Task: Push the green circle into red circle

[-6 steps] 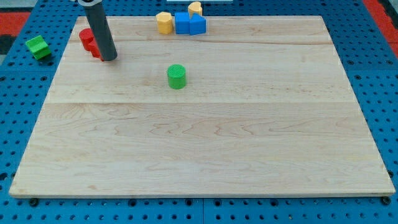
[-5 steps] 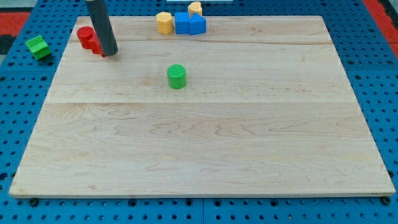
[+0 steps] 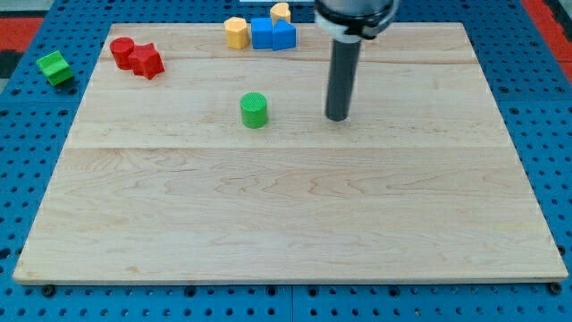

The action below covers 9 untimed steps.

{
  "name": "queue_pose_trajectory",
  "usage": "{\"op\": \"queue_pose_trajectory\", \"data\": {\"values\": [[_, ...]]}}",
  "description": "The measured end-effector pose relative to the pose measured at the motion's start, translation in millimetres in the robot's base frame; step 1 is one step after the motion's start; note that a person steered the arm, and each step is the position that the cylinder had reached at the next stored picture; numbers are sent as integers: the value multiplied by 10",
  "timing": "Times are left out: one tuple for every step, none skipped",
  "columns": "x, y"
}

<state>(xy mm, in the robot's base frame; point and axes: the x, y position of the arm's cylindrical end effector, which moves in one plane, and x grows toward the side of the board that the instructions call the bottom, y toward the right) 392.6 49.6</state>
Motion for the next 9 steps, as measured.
{"op": "queue_pose_trajectory", "data": {"values": [[-44, -399], [-56, -884], [-63, -1345], [-177, -1740], [-571, -1843], [-653, -2015], [-450, -2054], [-351, -2067], [-351, -2384]]}}
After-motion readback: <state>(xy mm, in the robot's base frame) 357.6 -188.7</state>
